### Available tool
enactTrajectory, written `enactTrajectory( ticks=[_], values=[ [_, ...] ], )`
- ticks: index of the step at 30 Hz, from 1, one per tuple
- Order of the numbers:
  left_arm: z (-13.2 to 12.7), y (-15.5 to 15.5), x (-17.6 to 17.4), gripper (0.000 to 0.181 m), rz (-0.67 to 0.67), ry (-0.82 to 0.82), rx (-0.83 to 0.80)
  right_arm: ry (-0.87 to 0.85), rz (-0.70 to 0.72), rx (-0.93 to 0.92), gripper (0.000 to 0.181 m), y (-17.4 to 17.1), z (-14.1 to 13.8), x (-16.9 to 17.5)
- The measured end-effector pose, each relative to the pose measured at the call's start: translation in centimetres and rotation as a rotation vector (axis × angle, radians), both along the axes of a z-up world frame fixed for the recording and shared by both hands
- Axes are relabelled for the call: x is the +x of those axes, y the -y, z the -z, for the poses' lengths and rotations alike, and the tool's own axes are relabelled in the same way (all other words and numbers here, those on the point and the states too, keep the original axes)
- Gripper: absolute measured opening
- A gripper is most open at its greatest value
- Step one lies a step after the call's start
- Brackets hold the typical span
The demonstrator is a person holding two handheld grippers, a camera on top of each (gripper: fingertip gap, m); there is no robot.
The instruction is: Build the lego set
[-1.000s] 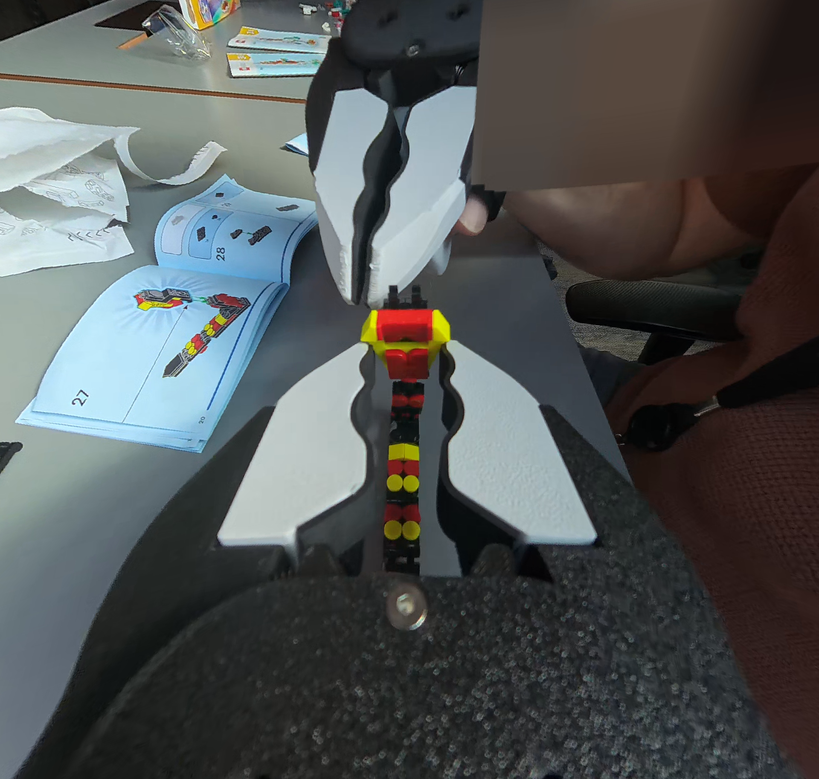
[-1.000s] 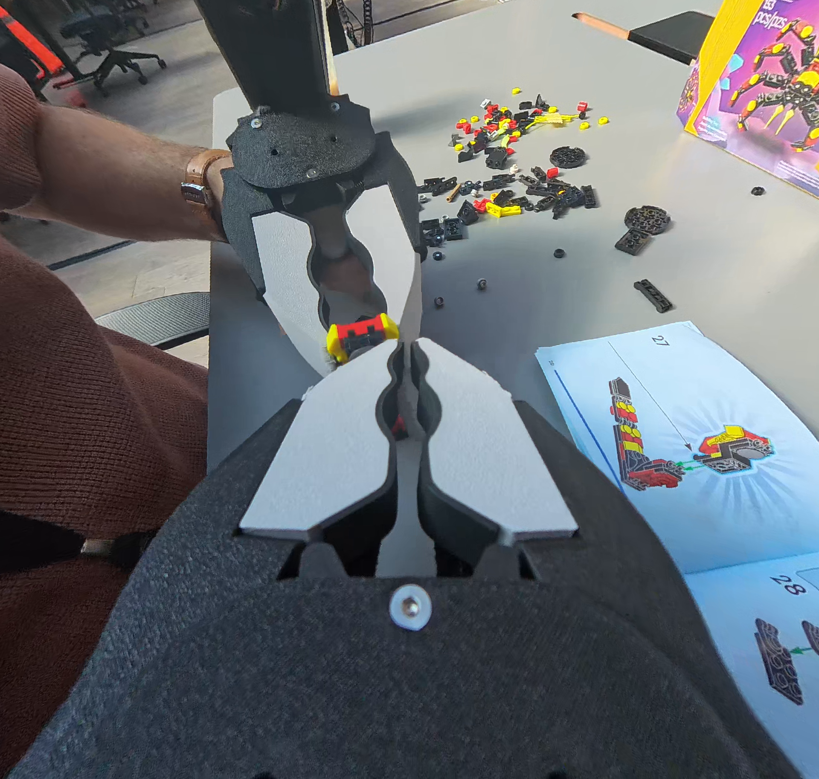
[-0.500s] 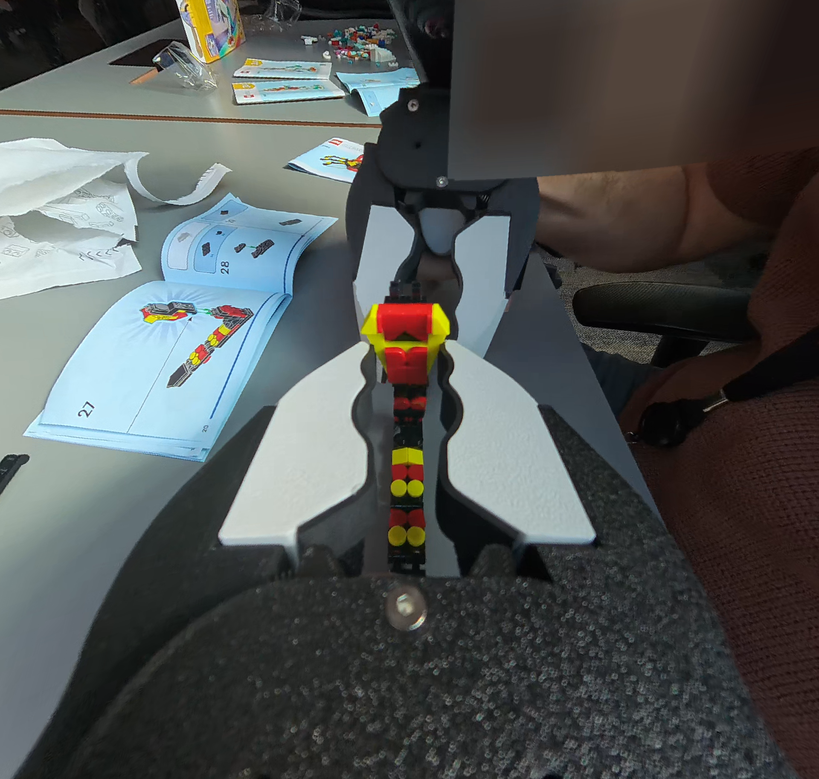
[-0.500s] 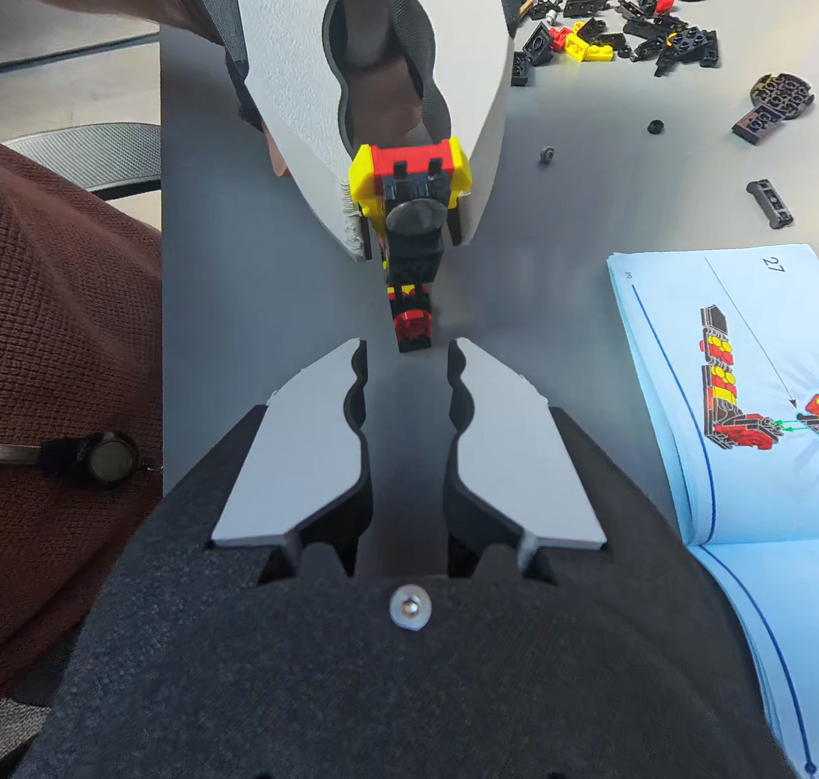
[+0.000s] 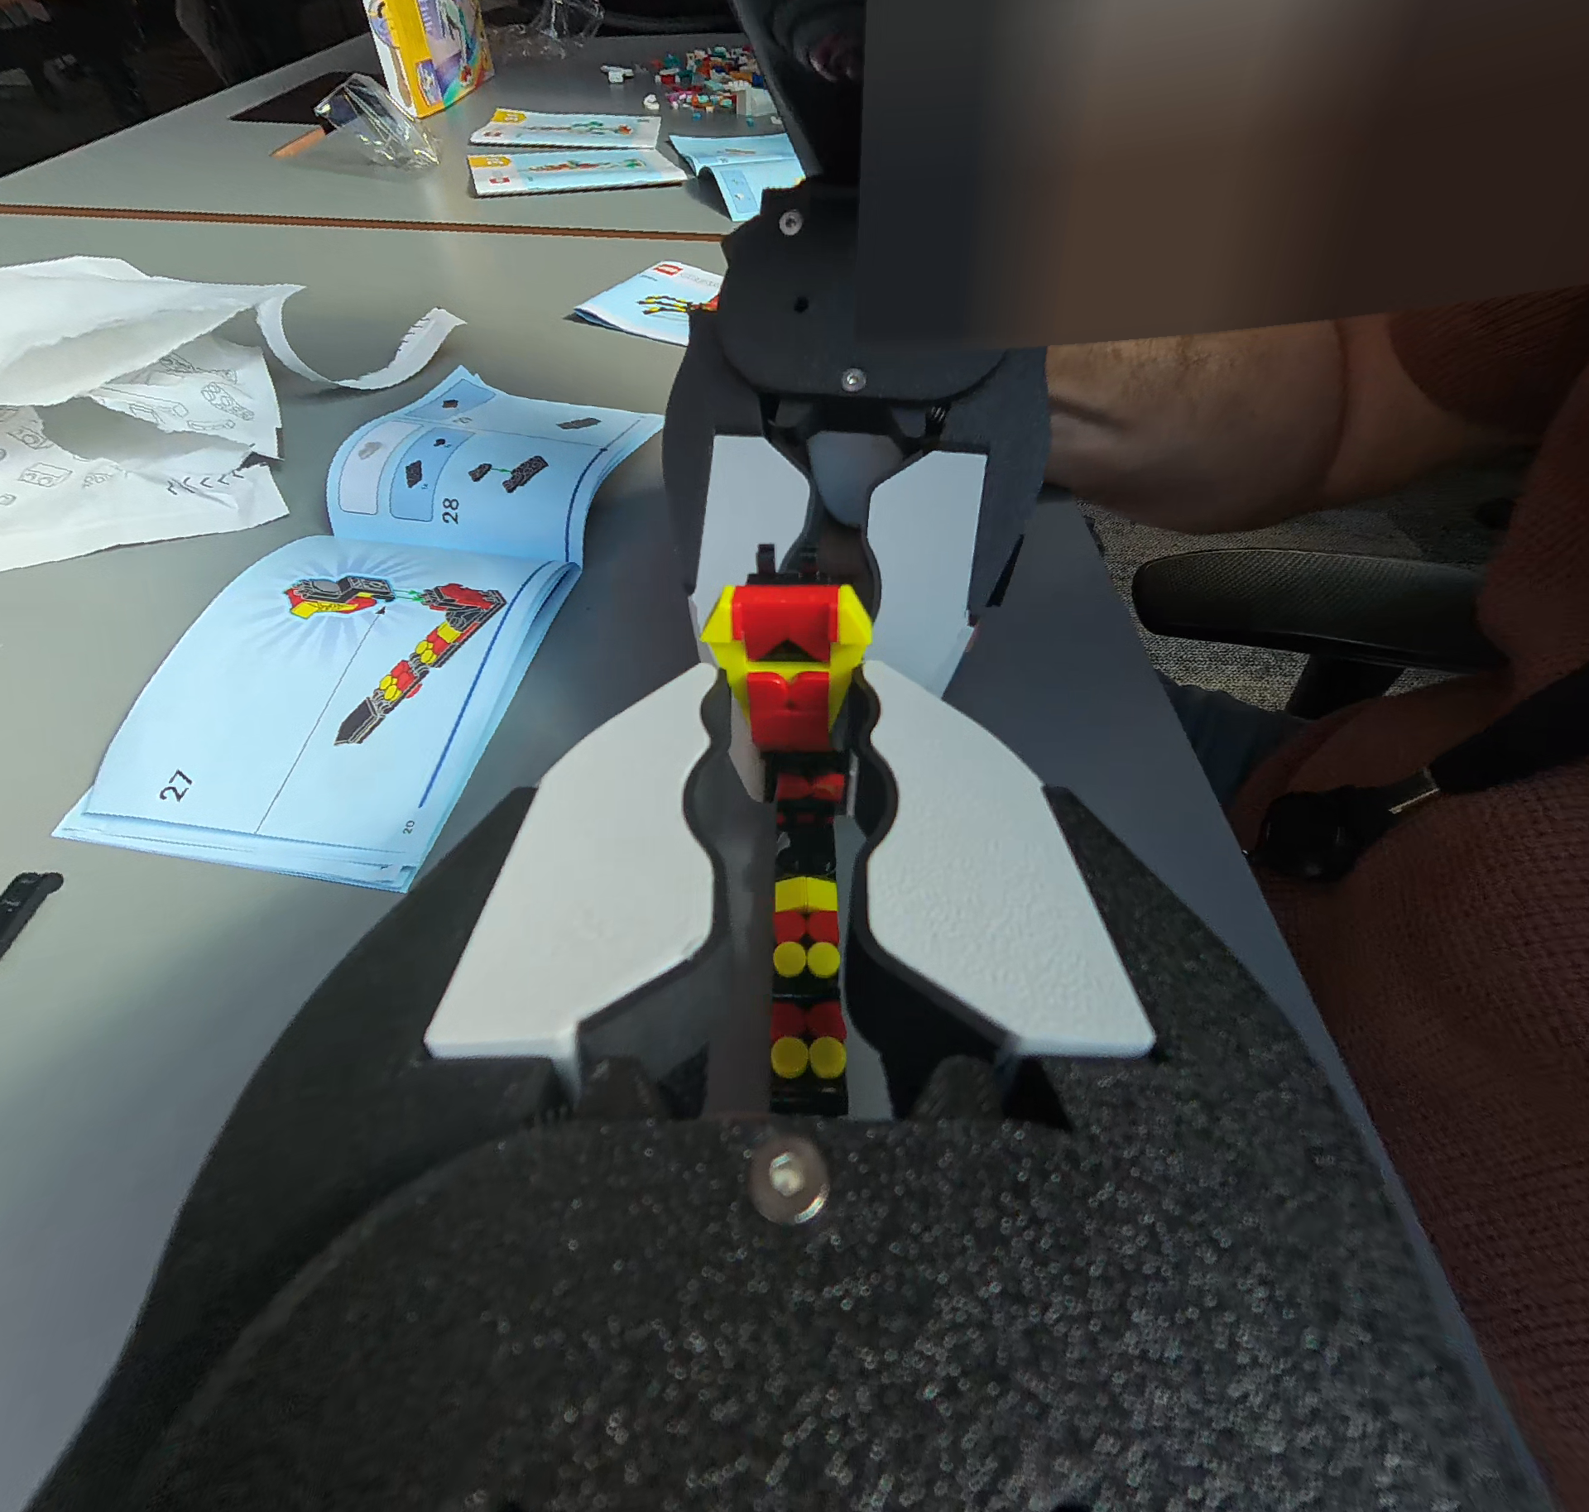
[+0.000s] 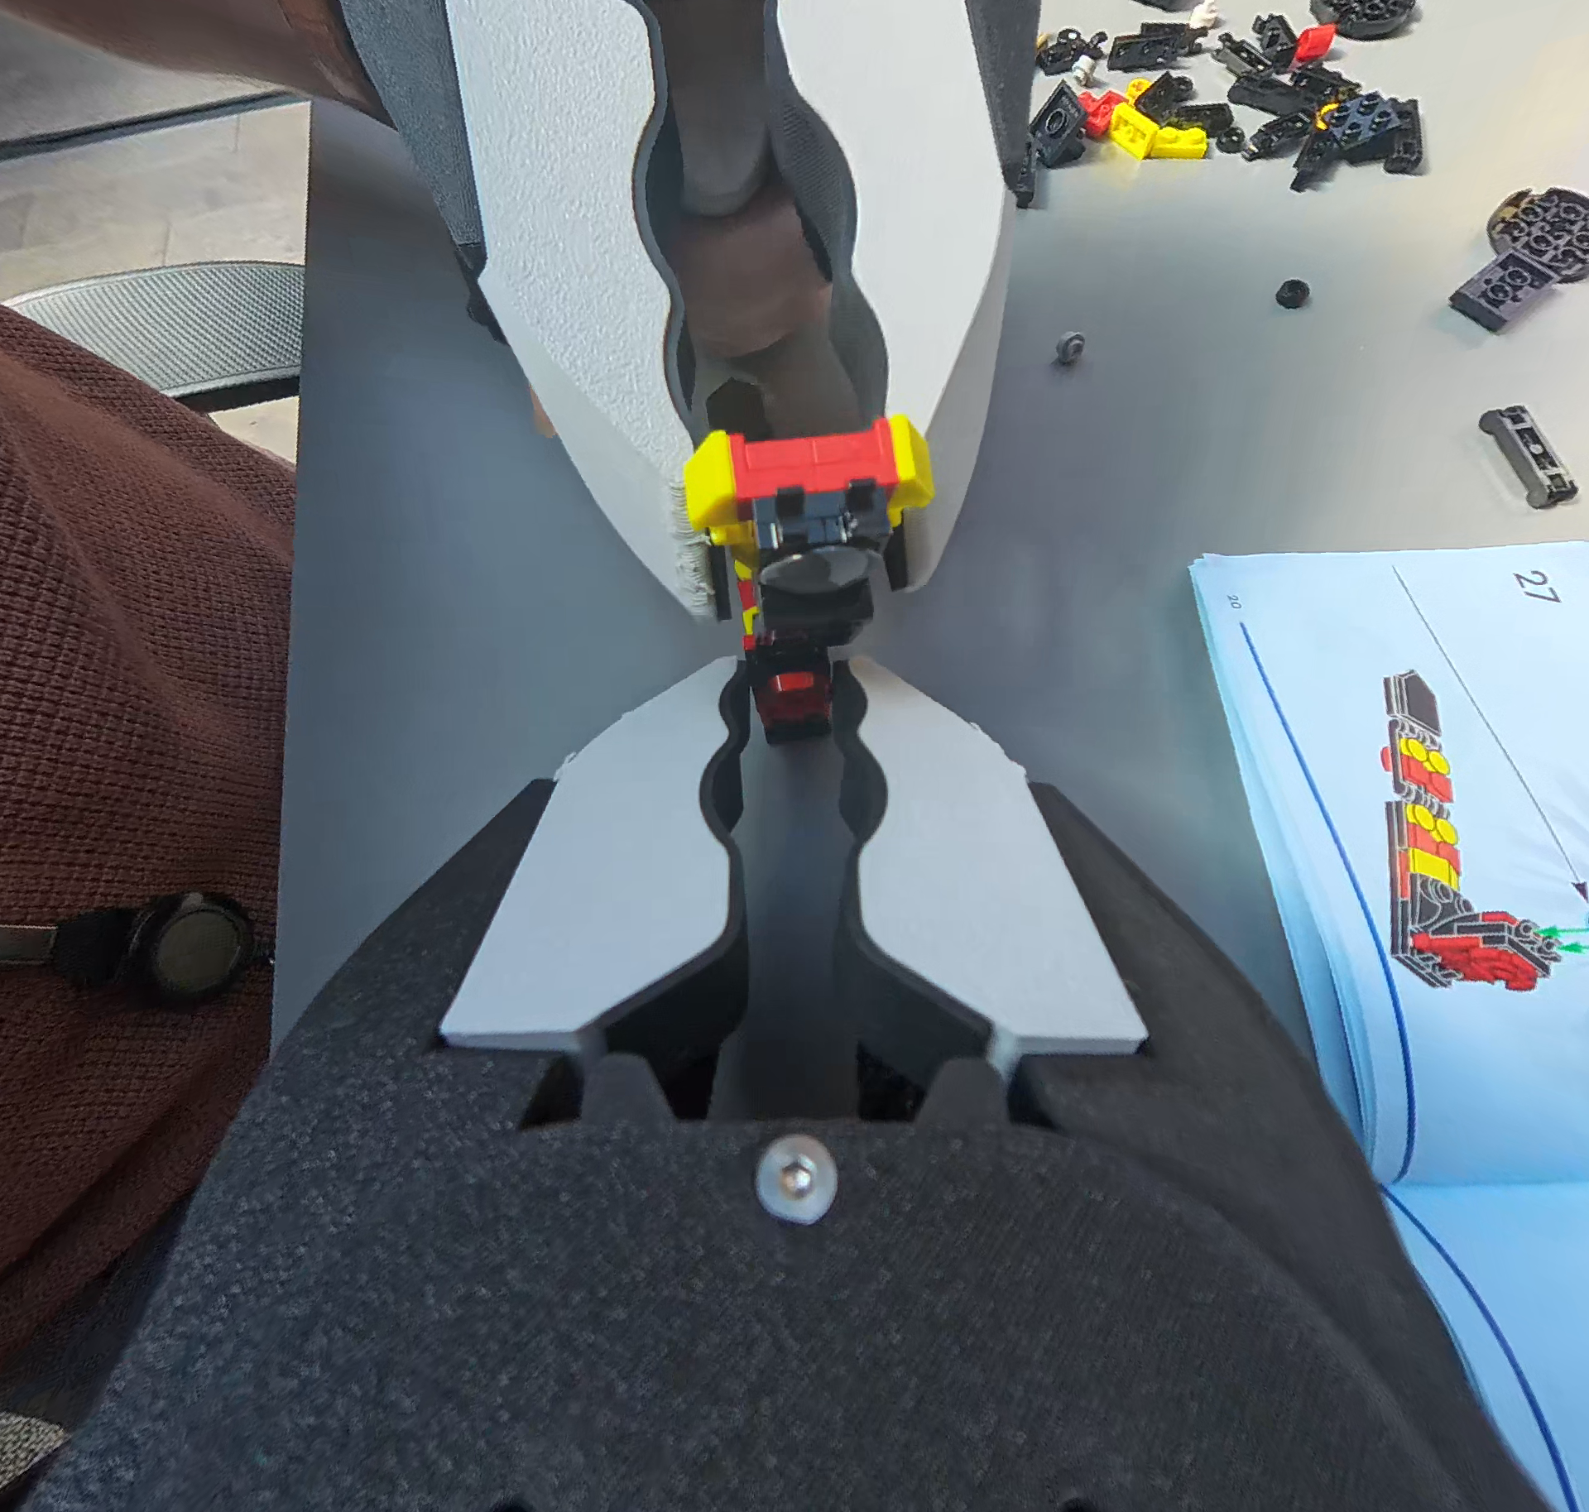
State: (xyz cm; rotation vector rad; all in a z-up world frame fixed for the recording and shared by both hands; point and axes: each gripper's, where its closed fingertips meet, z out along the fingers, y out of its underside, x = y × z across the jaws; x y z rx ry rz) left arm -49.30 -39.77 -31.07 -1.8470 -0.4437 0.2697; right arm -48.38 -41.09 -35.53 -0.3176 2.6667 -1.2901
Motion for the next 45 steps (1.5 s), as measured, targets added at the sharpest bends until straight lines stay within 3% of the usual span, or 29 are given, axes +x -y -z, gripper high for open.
enactTrajectory(
  ticks=[28,34,38,45],
  values=[
    [0.7,1.2,0.5,0.02,0.015,-0.033,-0.161,0.024,0.02,-0.023,0.022,-0.4,-0.2,-0.6],
    [1.0,1.1,0.5,0.019,0.025,-0.033,-0.173,0.083,0.042,-0.151,0.027,-0.9,-2.7,-1.2],
    [0.1,1.0,0.2,0.019,0.012,-0.033,-0.129,0.074,0.018,-0.196,0.02,-0.2,-3.7,-0.8],
    [0.1,0.5,0.0,0.019,0.012,-0.021,-0.115,0.097,-0.019,-0.199,0.016,-0.3,-4.1,-0.7]
  ],
)
